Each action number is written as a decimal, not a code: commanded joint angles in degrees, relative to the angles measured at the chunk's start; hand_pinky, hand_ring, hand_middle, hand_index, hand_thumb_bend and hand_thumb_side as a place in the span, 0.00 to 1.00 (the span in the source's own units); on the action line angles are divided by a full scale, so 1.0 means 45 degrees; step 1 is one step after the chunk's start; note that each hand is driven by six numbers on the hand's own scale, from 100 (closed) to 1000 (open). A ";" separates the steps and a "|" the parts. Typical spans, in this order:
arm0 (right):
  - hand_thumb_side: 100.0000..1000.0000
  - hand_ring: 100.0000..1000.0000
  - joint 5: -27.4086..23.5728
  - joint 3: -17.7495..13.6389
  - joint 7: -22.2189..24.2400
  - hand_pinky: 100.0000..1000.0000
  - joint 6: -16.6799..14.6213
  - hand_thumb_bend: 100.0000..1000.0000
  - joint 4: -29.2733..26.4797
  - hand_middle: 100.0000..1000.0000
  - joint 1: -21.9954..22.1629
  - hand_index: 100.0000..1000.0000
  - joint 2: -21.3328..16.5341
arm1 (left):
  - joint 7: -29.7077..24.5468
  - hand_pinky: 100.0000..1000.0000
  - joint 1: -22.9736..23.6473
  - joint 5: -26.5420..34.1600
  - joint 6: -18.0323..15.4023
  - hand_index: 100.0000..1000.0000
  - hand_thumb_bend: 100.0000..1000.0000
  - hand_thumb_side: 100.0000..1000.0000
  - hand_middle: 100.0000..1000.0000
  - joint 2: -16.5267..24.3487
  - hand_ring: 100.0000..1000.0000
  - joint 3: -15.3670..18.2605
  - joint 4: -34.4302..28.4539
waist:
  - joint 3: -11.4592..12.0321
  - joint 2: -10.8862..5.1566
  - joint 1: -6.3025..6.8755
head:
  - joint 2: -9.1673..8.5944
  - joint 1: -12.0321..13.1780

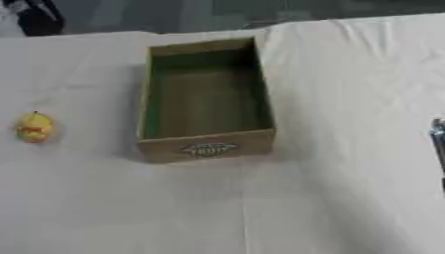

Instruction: Pick up objects on the table and place them in the box.

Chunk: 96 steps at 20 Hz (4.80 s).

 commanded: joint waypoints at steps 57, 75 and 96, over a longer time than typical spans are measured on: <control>0.83 0.70 -0.0059 0.0219 0.0385 0.69 -0.0116 0.00 -0.0220 0.71 -0.0216 0.84 -0.0391 | -0.5366 0.75 -0.2730 -0.1368 -0.3172 1.00 0.26 0.50 0.87 0.0576 0.89 -0.3634 0.7184 | -0.0808 0.0173 0.0202 | -0.0471 0.0819; 0.82 0.71 -0.0042 0.0227 0.0368 0.70 -0.0090 0.00 -0.0220 0.71 -0.0212 0.83 -0.0372 | -0.4024 0.72 -0.3181 -0.3859 -0.2736 1.00 0.20 0.53 0.86 -0.0301 0.88 -0.3084 0.9428 | -0.0955 0.0368 0.0205 | -0.0667 0.0992; 0.82 0.71 -0.0113 0.0229 0.0180 0.70 -0.0115 0.00 -0.0220 0.71 -0.0265 0.84 -0.0358 | -0.3837 0.67 -0.3409 -0.3741 -0.2951 0.95 0.26 0.49 0.72 -0.0730 0.81 -0.2782 1.0751 | -0.1069 0.0530 0.0226 | -0.0838 0.1109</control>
